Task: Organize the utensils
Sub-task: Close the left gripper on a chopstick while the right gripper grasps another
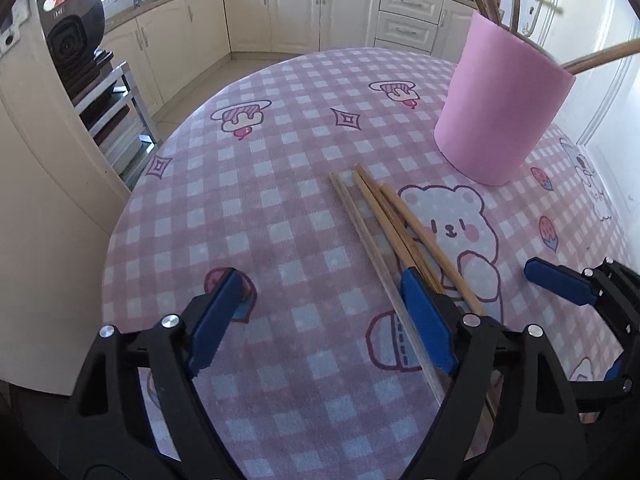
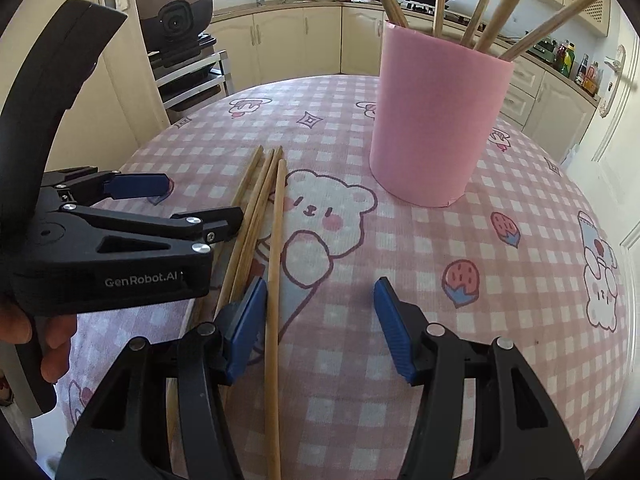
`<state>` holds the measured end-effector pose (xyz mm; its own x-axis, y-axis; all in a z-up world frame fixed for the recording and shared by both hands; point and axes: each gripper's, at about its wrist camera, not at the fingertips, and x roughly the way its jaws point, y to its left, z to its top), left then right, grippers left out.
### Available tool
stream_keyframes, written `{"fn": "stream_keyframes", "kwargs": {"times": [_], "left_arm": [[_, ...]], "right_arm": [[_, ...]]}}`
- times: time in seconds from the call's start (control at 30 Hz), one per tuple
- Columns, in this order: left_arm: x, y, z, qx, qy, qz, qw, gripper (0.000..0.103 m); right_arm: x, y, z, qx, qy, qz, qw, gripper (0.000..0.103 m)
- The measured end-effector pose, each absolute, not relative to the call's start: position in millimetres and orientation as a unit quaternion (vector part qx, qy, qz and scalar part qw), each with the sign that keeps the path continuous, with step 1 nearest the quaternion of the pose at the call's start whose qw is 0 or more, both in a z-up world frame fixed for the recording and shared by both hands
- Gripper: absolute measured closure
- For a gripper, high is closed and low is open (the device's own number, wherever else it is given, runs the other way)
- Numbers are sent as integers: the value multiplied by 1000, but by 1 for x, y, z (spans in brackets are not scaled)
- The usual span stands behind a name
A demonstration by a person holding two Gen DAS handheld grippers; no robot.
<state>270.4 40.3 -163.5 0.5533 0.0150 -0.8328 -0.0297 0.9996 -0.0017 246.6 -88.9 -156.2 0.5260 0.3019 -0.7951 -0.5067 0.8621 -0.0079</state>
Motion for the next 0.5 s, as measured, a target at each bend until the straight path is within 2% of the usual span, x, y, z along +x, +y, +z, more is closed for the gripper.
{"fn": "stream_keyframes", "kwargs": {"times": [0.07,0.17,0.27,0.4,0.5], "left_arm": [[273,42,-163,-11,473,12,881,29],[279,47,-161,-10,472,14,881,49],[287,51,-159,-5,477,6,879,67],[292,51,-158,-2,482,-6,876,73],[299,51,-158,-5,487,-12,873,76]], "right_arm": [[252,-86,-156,-126,430,233,863,50],[262,-83,-155,-123,437,238,859,52],[274,-77,-154,-123,446,241,853,60],[287,-63,-152,-132,456,250,844,71],[297,-52,-152,-130,465,255,838,72]]}}
